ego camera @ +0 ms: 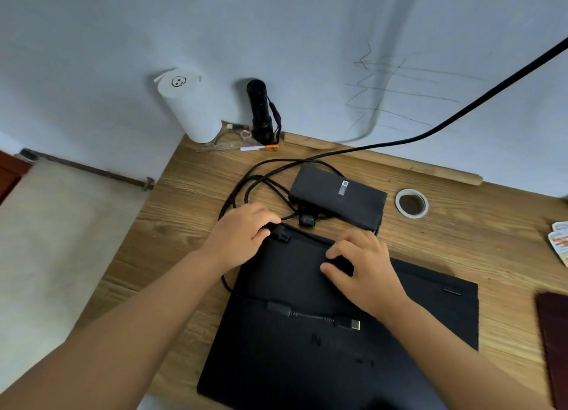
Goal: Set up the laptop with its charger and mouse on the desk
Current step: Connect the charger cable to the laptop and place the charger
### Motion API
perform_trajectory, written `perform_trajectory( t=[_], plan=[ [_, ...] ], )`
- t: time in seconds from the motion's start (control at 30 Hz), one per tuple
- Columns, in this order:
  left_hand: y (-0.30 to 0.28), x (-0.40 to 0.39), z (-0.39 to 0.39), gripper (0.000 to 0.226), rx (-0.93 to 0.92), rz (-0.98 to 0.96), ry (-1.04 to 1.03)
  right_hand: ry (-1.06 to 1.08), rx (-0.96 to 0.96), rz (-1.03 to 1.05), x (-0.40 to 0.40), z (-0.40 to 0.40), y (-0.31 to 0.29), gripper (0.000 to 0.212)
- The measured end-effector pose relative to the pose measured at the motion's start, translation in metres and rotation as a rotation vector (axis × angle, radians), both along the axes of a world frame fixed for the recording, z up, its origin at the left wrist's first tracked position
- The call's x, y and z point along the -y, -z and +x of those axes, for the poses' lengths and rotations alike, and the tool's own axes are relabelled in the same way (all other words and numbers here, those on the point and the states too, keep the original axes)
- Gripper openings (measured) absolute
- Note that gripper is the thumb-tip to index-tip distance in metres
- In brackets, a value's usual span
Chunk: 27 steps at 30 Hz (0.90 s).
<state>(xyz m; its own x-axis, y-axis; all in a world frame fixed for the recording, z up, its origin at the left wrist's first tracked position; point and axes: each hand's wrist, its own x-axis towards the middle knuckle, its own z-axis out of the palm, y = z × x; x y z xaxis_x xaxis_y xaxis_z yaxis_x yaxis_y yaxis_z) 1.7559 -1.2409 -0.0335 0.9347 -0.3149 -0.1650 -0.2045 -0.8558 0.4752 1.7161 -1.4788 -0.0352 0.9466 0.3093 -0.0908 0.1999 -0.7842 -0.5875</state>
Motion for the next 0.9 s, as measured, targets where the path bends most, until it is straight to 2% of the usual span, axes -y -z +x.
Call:
perform_trajectory(
  t=[0.07,0.13,0.17,0.27,0.33,0.43,0.53,0.6,0.7,0.77,0.9],
  plan=[
    [0.003,0.000,0.002,0.029,0.069,0.015,-0.003,-0.118,-0.056,0.014,-0.002,-0.008,-0.004,0.036],
    [0.006,0.001,0.001,0.029,0.133,0.012,0.001,-0.279,-0.132,-0.072,-0.002,-0.018,-0.004,0.043],
    [0.007,0.001,0.001,0.029,0.151,0.002,0.002,-0.346,-0.125,-0.125,-0.001,-0.022,-0.002,0.041],
    [0.010,-0.001,-0.001,0.031,0.196,-0.036,-0.012,-0.423,0.003,-0.237,-0.001,-0.032,0.004,0.016],
    [0.011,-0.003,-0.004,0.033,0.246,-0.043,-0.030,-0.390,0.076,-0.271,-0.009,-0.029,0.006,0.013],
    [0.011,-0.009,-0.013,0.033,0.284,-0.090,-0.111,-0.299,0.106,-0.285,-0.030,-0.012,0.005,0.022],
    [0.010,-0.019,-0.024,0.020,0.304,-0.129,-0.162,-0.198,0.112,-0.284,-0.056,0.008,0.005,0.018],
    [0.008,-0.026,-0.032,0.019,0.299,-0.162,-0.146,-0.144,0.093,-0.258,-0.073,0.018,0.005,0.016],
    [0.009,-0.029,-0.043,0.028,0.259,-0.155,-0.040,-0.117,0.088,-0.223,-0.094,0.026,0.007,0.018],
    [0.015,-0.027,-0.046,0.035,0.222,-0.124,0.011,-0.106,0.127,-0.218,-0.106,0.028,0.011,0.010],
    [0.025,-0.025,-0.041,0.032,0.204,-0.083,-0.034,-0.071,0.185,-0.193,-0.115,0.031,0.016,0.006]
  ],
)
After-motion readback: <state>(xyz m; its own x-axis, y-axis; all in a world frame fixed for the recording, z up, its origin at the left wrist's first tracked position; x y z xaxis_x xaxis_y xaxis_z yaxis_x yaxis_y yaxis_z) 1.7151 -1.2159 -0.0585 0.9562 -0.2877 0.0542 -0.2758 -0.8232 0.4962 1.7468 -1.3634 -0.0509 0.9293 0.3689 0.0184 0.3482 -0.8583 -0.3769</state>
